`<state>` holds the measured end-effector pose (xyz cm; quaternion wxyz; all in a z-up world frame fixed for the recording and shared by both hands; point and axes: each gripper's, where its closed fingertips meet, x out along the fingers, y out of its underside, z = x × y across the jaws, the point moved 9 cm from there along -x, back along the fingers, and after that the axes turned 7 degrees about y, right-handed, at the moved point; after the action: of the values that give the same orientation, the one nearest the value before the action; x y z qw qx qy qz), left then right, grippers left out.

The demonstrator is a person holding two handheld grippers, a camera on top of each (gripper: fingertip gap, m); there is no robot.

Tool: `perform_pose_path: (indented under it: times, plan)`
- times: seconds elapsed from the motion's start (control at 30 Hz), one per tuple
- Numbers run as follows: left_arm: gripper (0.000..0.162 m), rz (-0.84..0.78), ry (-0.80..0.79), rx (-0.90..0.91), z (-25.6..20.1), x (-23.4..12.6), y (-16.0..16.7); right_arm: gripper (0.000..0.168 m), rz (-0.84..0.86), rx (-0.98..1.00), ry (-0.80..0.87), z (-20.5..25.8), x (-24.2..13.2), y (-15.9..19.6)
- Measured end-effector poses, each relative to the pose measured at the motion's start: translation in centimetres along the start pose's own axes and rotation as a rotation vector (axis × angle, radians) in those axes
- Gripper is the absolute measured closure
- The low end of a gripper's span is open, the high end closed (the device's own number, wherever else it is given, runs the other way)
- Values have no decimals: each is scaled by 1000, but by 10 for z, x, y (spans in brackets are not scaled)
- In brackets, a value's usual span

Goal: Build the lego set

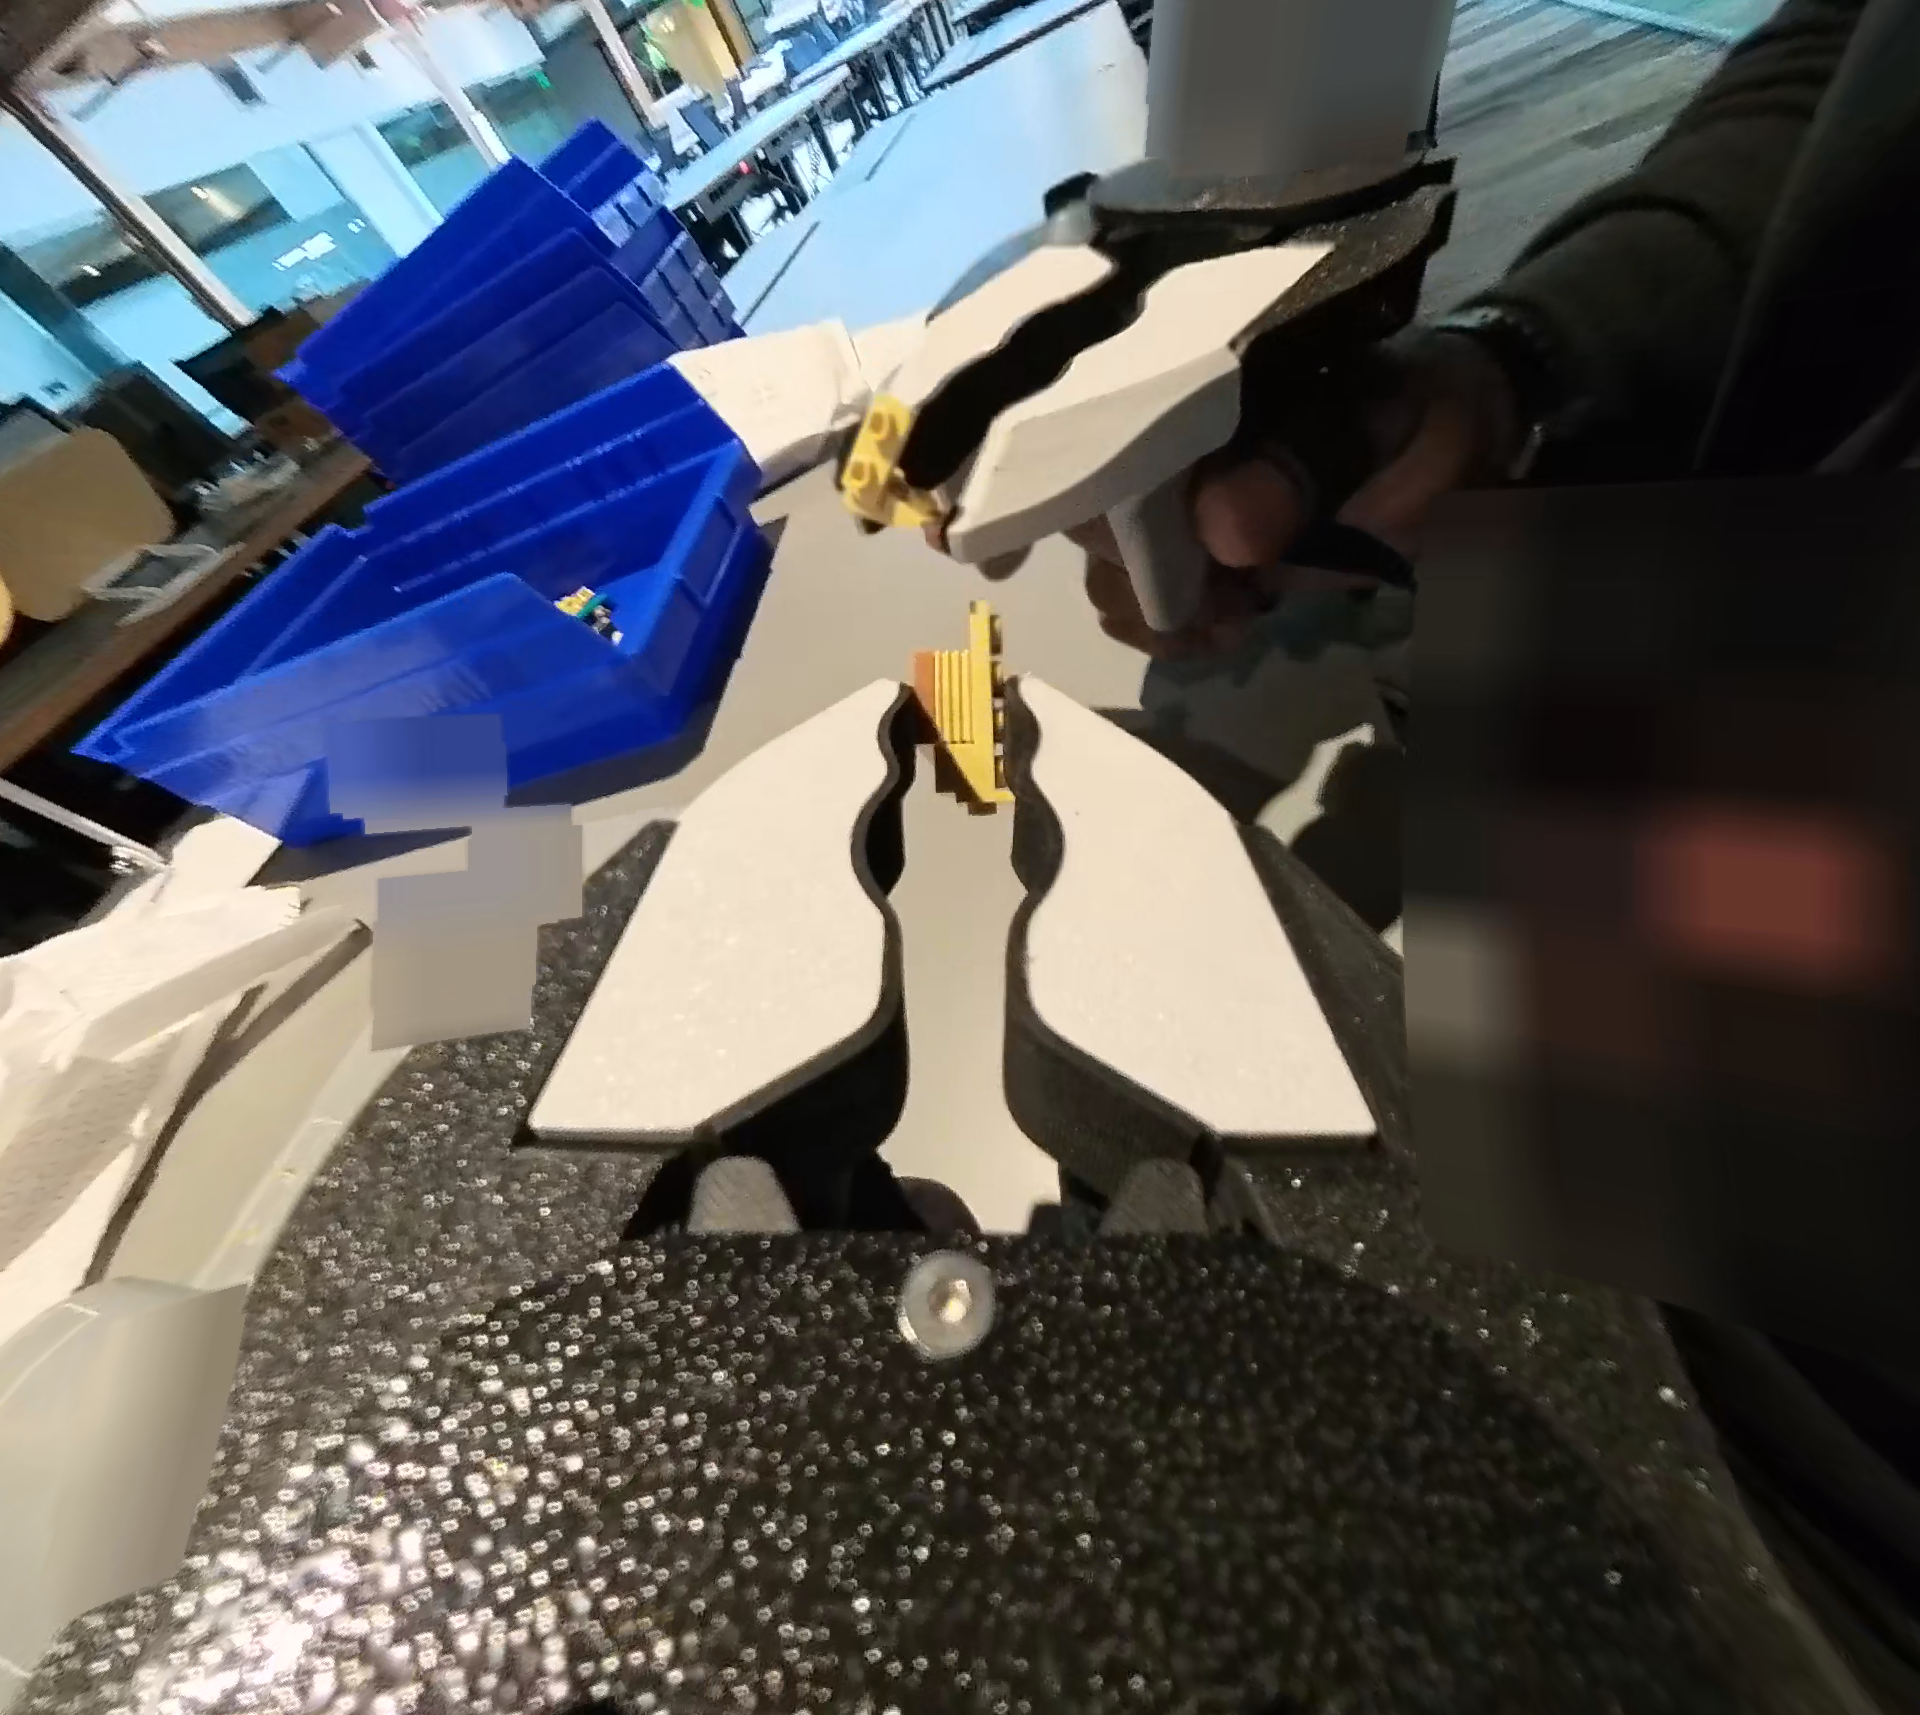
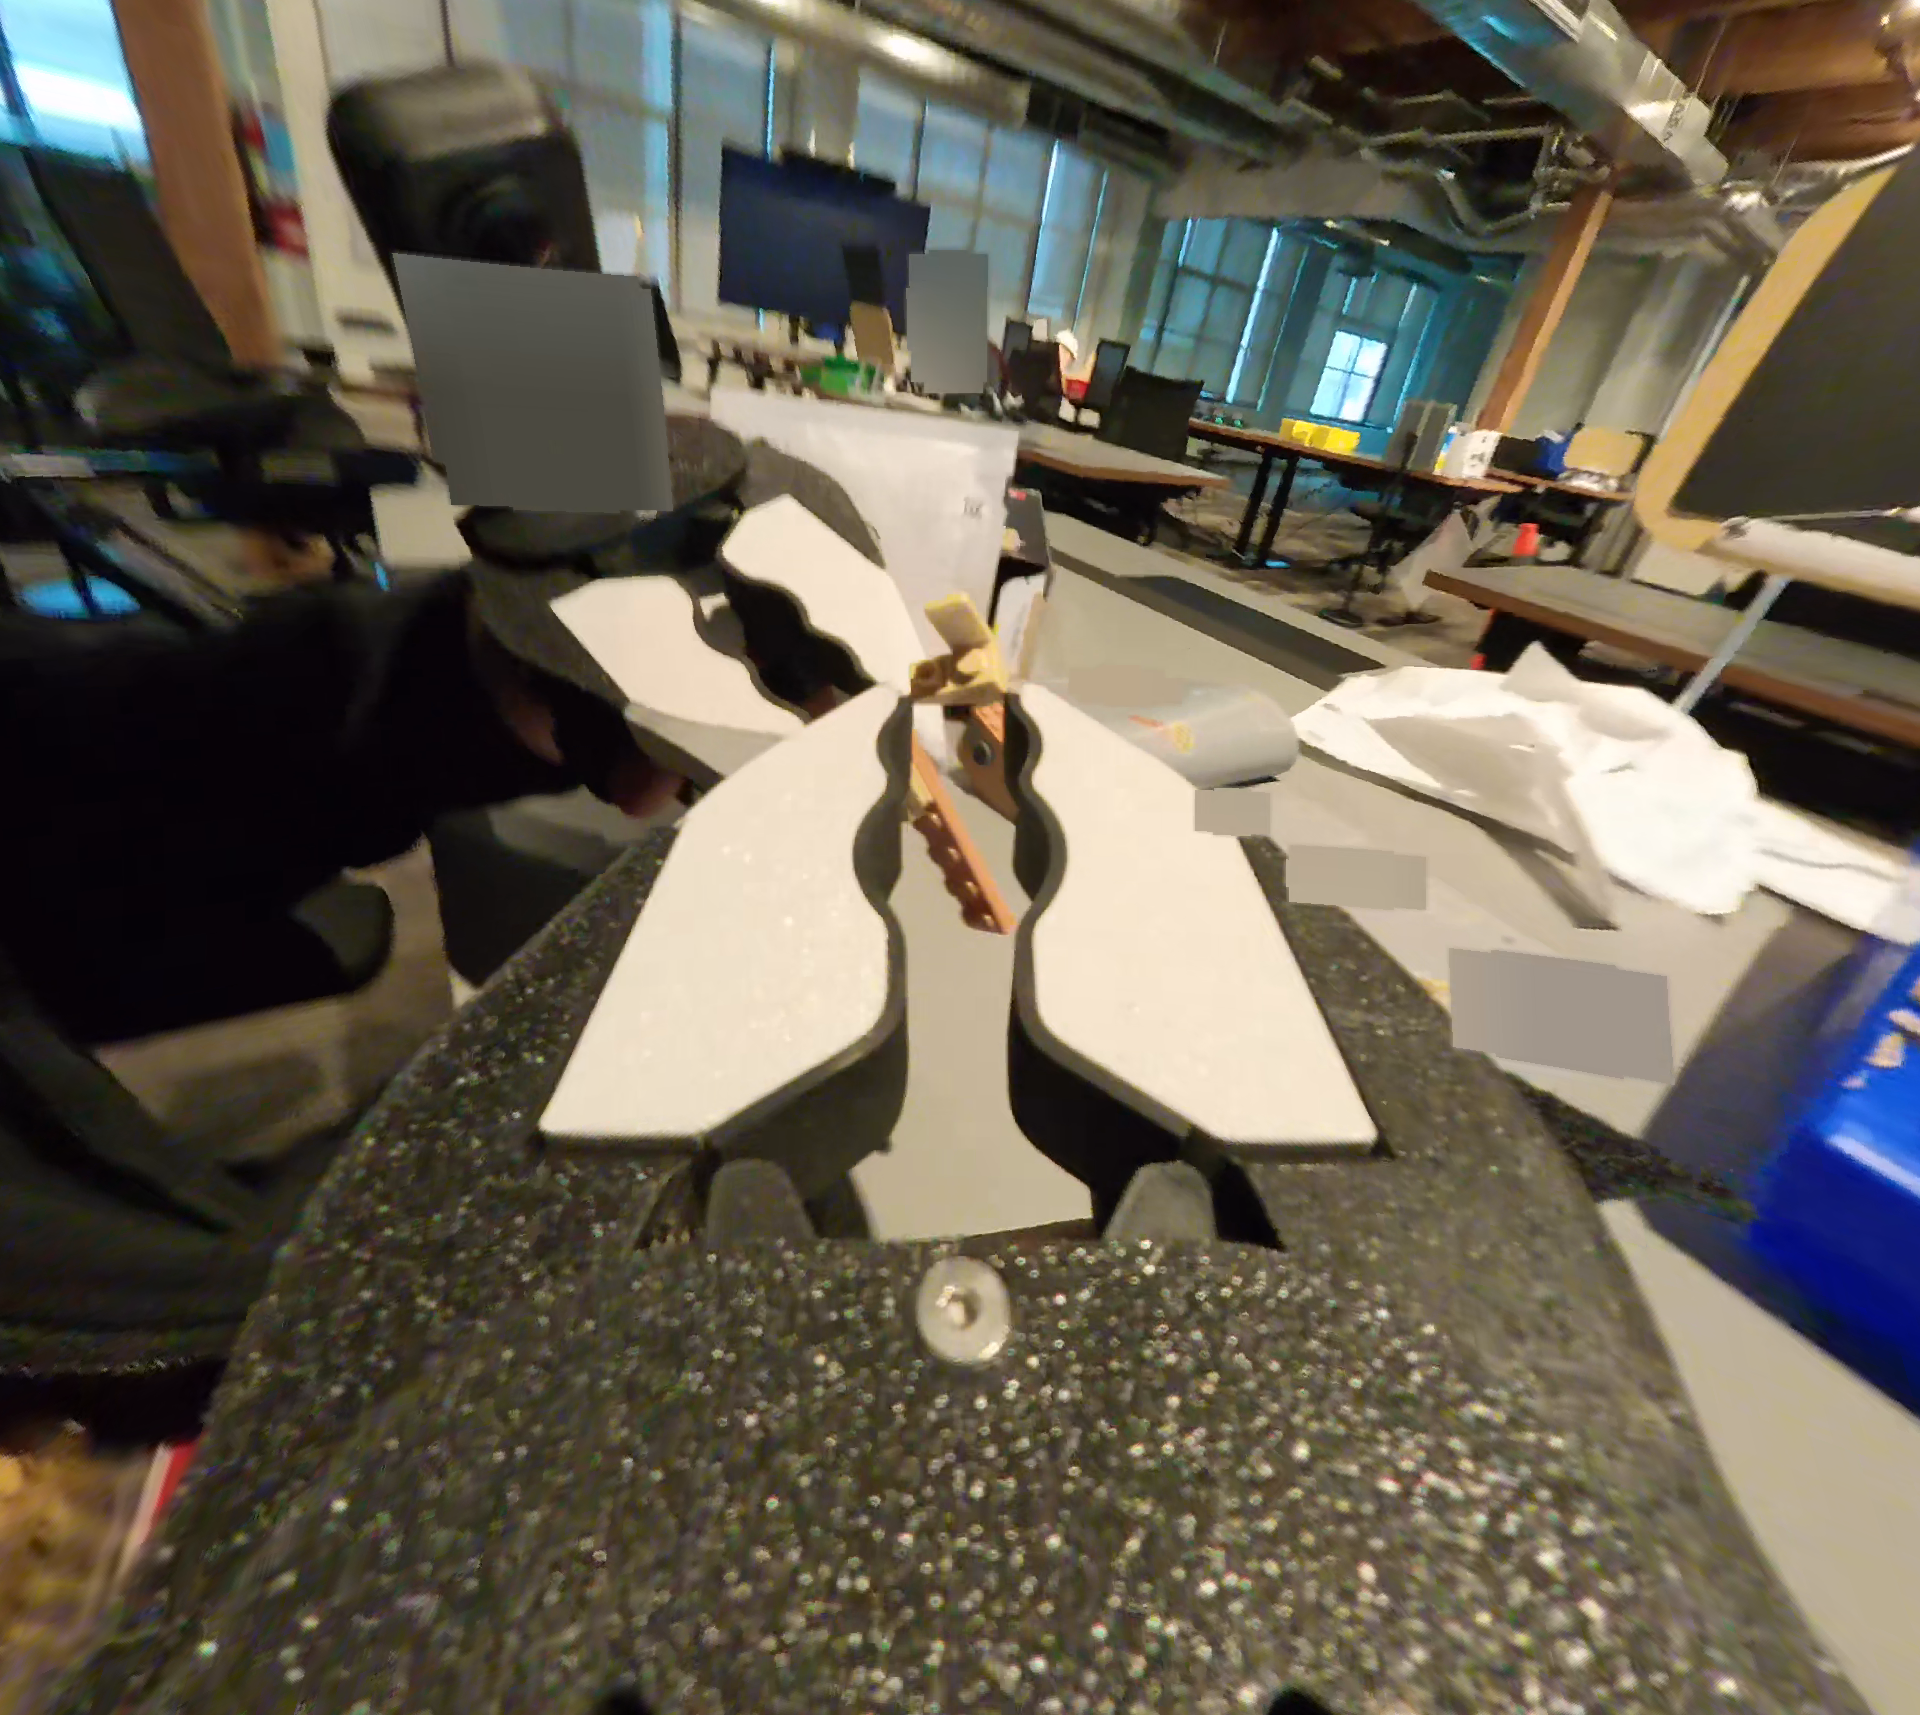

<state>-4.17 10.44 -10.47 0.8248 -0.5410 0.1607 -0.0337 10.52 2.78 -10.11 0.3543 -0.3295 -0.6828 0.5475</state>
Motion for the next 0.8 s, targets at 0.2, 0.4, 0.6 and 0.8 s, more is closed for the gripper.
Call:
perform_pose_path:
  times: [0.2,0.4,0.6,0.8]
  plan:
    - [147,-69,-64,32,0,0,-5,152,-88,159,-18,-3,-3,2]
    - [147,-100,-94,59,-1,0,-7,152,-108,175,-31,-4,-4,3]
    - [147,-120,-122,66,0,-1,-7,152,-111,178,-29,-4,-5,3]
    - [147,-142,-161,89,1,-4,-5,152,-116,173,-31,-4,-5,3]
